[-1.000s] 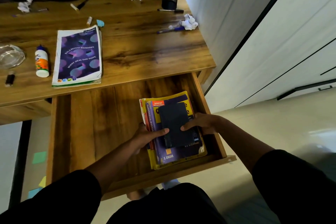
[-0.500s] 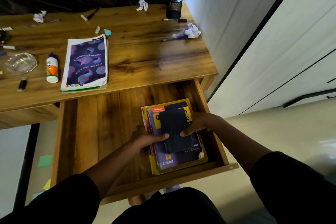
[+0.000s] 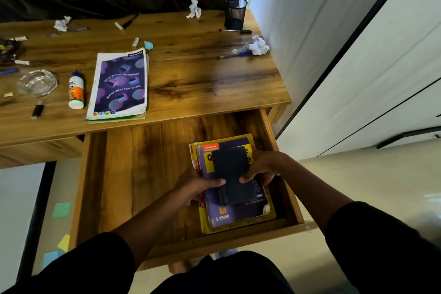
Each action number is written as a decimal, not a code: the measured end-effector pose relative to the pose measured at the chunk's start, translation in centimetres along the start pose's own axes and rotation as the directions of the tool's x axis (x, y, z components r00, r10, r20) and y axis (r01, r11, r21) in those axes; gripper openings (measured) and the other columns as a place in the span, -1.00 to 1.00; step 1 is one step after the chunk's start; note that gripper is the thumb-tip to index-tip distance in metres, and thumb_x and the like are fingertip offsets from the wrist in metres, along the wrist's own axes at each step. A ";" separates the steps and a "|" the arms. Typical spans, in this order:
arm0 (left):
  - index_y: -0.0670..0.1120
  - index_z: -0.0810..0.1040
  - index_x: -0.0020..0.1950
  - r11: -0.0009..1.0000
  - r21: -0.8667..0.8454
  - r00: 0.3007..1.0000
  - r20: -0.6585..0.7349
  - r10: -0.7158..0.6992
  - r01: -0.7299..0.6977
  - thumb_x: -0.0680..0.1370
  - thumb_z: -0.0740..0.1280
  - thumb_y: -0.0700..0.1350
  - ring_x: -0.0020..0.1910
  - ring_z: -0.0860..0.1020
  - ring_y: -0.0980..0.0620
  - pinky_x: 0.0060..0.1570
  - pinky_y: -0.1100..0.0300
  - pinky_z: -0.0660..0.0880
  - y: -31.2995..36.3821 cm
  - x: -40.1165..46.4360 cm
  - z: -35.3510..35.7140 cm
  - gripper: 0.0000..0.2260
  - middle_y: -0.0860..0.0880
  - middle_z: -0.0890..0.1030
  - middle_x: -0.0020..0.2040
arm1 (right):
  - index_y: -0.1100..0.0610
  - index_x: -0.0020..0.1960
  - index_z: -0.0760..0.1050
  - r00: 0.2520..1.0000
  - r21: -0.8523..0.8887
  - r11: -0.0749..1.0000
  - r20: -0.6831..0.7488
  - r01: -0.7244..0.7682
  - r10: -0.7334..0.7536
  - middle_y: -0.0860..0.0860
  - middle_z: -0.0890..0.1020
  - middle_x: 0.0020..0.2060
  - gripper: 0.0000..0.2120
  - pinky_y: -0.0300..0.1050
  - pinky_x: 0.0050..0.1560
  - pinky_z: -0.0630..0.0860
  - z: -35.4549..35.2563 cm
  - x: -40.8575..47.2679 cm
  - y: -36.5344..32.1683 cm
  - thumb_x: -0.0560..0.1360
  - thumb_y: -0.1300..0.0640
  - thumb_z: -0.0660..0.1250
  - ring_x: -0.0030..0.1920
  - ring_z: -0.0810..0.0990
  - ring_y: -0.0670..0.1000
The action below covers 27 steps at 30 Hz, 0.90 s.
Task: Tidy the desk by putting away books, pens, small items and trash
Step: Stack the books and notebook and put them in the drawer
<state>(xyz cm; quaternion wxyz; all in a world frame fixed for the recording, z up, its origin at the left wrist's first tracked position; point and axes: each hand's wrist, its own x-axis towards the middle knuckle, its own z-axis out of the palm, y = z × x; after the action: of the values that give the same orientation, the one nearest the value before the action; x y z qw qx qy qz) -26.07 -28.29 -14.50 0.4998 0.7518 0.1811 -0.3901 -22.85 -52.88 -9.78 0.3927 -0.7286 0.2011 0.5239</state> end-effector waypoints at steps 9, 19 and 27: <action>-0.01 0.54 0.27 1.000 0.017 1.000 -0.001 0.013 -0.013 0.19 0.70 0.17 0.09 0.66 -0.06 -0.07 -0.04 0.70 -0.3 -0.2 -0.5 -0.26 -0.04 0.68 0.15 | 0.09 0.46 0.34 0.997 -0.085 0.993 0.011 -0.081 0.082 0.14 0.49 0.36 -0.16 0.31 0.24 0.55 -0.2 0.1 -1.2 0.29 0.24 0.66 0.40 0.44 0.31; 0.03 0.60 -0.15 0.732 0.640 0.788 -0.316 0.529 -0.234 0.56 0.27 0.36 -0.25 0.59 0.10 -0.19 0.15 0.52 3.2 -2.6 -11.3 -0.59 0.09 0.59 -0.28 | 0.08 0.20 0.53 0.711 -0.759 0.620 -0.322 0.201 -0.625 0.01 0.58 0.04 -0.64 -0.02 0.04 0.54 -0.4 -2.9 -15.3 0.52 -0.11 0.43 0.05 0.57 0.05; -0.15 0.59 0.16 0.823 0.564 0.401 -0.741 0.538 -0.063 0.58 0.18 0.26 0.10 0.55 -0.35 0.08 -0.11 0.50 5.8 0.0 -26.1 -0.49 -0.29 0.61 0.12 | 0.07 0.48 0.41 0.676 -0.233 0.745 -0.315 0.625 -0.666 0.10 0.60 0.28 -0.41 0.04 0.12 0.61 7.3 2.5 -26.4 0.49 0.13 0.50 0.13 0.65 0.13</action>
<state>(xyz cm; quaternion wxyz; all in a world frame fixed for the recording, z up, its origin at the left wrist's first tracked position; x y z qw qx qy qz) -11.70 -7.52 -5.85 0.2082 0.9548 0.1719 0.1243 -7.77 -30.73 -3.60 0.4666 -0.8587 -0.0254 0.2103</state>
